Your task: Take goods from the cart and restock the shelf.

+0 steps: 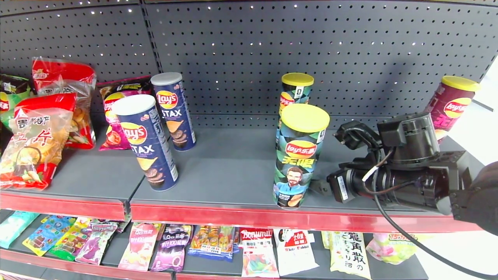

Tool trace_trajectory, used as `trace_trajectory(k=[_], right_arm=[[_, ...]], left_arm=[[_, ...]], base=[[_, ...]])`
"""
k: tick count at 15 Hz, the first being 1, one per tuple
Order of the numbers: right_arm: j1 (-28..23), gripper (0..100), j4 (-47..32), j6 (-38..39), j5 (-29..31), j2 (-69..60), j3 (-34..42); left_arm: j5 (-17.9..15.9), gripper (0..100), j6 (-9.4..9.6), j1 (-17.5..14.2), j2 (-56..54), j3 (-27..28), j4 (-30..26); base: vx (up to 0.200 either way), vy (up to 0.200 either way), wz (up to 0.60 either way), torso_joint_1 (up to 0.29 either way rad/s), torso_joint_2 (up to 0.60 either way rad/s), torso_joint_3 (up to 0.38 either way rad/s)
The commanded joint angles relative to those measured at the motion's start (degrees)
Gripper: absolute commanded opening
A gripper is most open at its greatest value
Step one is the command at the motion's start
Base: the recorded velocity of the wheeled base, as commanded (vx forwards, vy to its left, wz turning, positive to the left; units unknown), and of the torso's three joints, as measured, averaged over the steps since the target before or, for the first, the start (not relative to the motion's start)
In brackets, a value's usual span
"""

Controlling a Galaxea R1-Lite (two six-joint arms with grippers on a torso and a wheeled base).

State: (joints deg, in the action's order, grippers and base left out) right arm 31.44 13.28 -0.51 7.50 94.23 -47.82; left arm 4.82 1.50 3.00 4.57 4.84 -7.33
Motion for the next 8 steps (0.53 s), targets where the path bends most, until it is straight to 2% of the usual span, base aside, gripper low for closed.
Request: trace_trajectory(k=[1, 8], right_arm=[[0.11, 100, 0.00, -0.02, -0.03, 0.16, 0.01], [-1.12, 100, 0.08, 0.16, 0.06, -0.81, 0.80]], left_arm=[[0.02, 100, -0.01, -0.01, 0.09, -0.01, 0.03], [0.02, 100, 0.08, -0.01, 0.09, -0.01, 0.03]], base=[[0.000, 0.000, 0.00, 0.000, 0.00, 0.000], [0.000, 0.000, 0.00, 0.000, 0.00, 0.000]])
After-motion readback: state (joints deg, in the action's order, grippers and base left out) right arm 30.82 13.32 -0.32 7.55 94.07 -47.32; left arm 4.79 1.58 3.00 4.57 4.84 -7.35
